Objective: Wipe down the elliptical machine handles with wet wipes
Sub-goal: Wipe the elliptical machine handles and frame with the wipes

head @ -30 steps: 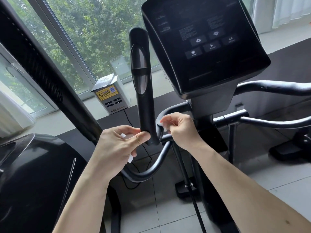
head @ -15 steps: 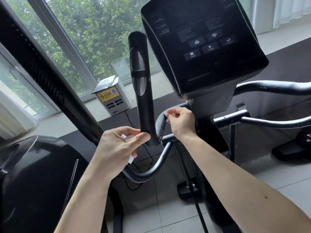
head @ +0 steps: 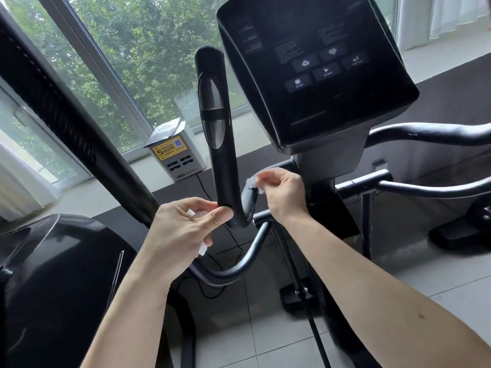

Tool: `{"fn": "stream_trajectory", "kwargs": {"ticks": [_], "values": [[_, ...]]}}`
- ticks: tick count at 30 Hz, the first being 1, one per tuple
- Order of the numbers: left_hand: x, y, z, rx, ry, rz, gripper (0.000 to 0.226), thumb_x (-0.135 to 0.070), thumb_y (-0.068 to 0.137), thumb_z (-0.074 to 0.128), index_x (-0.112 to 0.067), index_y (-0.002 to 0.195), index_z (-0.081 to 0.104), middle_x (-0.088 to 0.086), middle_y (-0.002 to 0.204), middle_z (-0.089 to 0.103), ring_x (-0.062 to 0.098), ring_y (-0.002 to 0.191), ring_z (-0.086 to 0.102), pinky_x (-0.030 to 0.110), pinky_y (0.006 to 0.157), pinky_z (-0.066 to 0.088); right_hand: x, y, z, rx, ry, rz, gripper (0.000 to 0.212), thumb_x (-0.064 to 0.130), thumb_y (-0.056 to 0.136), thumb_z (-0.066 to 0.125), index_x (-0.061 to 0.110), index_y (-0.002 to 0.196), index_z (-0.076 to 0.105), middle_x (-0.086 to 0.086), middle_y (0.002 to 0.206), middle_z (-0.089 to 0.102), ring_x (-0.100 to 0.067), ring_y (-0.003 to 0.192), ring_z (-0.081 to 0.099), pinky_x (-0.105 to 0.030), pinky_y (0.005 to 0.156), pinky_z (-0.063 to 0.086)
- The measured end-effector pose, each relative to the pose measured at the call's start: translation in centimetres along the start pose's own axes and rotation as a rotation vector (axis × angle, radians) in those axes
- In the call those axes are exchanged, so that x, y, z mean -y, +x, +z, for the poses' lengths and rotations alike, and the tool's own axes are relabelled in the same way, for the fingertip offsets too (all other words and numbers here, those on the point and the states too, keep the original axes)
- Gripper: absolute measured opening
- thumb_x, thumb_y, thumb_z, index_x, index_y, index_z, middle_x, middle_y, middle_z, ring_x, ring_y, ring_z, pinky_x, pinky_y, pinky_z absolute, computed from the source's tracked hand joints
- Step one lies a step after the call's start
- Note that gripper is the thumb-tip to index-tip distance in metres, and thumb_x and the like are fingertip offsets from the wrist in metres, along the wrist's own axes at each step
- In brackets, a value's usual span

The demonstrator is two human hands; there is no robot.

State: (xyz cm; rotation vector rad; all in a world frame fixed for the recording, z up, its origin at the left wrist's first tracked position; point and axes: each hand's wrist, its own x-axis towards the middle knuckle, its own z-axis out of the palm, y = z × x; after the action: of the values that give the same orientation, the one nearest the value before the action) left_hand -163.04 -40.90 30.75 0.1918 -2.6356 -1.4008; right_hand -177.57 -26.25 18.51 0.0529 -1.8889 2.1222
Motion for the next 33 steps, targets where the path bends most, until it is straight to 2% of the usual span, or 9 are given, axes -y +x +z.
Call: {"fn": "stream_trajectory", "kwargs": {"ticks": [3,8,12,14,21,24,27,29,33], "values": [[0.0,0.0,0.0,0.0,-0.007,0.003,0.015,-0.05,0.074,0.083,-0.037,0.08,0.08,0.011,0.058,0.063,0.012,0.047,0.052,0.018,0.045,0.043,0.5,-2.0,-0.1,0.006,0.051,-0.055,0.017,0.002,0.089,0.078,0.018,0.084,0.078,0.008,0.075,0.076,-0.005,0.071,0.07,-0.018,0.075,0.055],[0.1,0.0,0.0,-0.004,-0.003,0.015,0.019,-0.051,0.072,0.083,-0.034,0.08,0.08,0.012,0.059,0.063,0.012,0.047,0.052,0.018,0.044,0.043,0.6,-5.9,-2.1,0.227,0.181,-0.083,0.04,-0.024,0.088,0.059,0.012,0.086,0.077,-0.001,0.07,0.07,-0.016,0.067,0.064,-0.028,0.073,0.059],[0.0,0.0,0.1,-0.018,0.018,0.009,0.017,-0.054,0.07,0.081,-0.041,0.08,0.078,0.018,0.064,0.067,0.013,0.05,0.055,0.02,0.046,0.045,0.2,-3.9,-1.5,0.015,0.195,0.044,0.022,-0.004,0.094,0.069,0.016,0.093,0.077,-0.001,0.083,0.077,-0.019,0.074,0.07,-0.024,0.064,0.06],[0.0,0.1,0.1,-0.019,0.026,0.011,0.017,-0.055,0.069,0.081,-0.042,0.08,0.078,0.017,0.063,0.067,0.014,0.05,0.055,0.023,0.049,0.045,-0.2,-3.2,-0.4,0.006,0.2,0.102,0.008,0.008,0.095,0.074,0.015,0.097,0.078,-0.002,0.084,0.076,-0.011,0.068,0.068,-0.019,0.064,0.056],[0.3,0.2,0.1,-0.02,0.026,0.033,0.019,-0.049,0.074,0.083,-0.031,0.08,0.08,0.012,0.058,0.065,0.012,0.046,0.053,0.019,0.044,0.044,0.8,-8.7,-1.0,0.099,0.241,0.064,0.02,-0.003,0.095,0.069,0.014,0.091,0.079,-0.002,0.074,0.073,-0.008,0.06,0.061,-0.018,0.064,0.052],[0.4,0.2,0.2,-0.027,0.015,0.034,0.019,-0.045,0.076,0.083,-0.028,0.081,0.08,0.008,0.056,0.063,0.011,0.044,0.05,0.017,0.043,0.043,2.0,-9.3,-1.9,0.155,0.285,0.046,0.023,-0.006,0.094,0.068,0.014,0.089,0.079,-0.004,0.075,0.076,-0.017,0.065,0.066,-0.022,0.062,0.052],[0.4,0.0,0.2,-0.025,0.02,0.032,0.02,-0.046,0.077,0.083,-0.027,0.082,0.08,0.007,0.056,0.064,0.01,0.046,0.052,0.016,0.044,0.044,1.8,-6.7,-1.7,-0.009,0.183,0.04,0.014,0.003,0.097,0.068,0.012,0.095,0.078,-0.007,0.076,0.075,-0.014,0.063,0.063,-0.034,0.065,0.059],[0.3,-0.1,0.1,-0.021,0.023,0.032,0.021,-0.047,0.077,0.083,-0.028,0.083,0.08,0.007,0.057,0.064,0.009,0.045,0.051,0.017,0.044,0.044,1.2,-6.2,-0.7,-0.02,0.147,0.054,0.013,0.007,0.097,0.069,0.015,0.095,0.079,-0.002,0.077,0.076,-0.011,0.062,0.064,-0.04,0.069,0.061],[0.4,0.1,0.1,-0.016,0.021,0.036,0.021,-0.047,0.077,0.083,-0.027,0.084,0.08,0.008,0.058,0.064,0.01,0.046,0.052,0.017,0.045,0.044,0.9,-8.5,-0.2,0.048,0.172,0.048,0.025,-0.003,0.096,0.063,0.015,0.091,0.08,0.008,0.071,0.069,-0.004,0.06,0.059,-0.02,0.066,0.048]]}}
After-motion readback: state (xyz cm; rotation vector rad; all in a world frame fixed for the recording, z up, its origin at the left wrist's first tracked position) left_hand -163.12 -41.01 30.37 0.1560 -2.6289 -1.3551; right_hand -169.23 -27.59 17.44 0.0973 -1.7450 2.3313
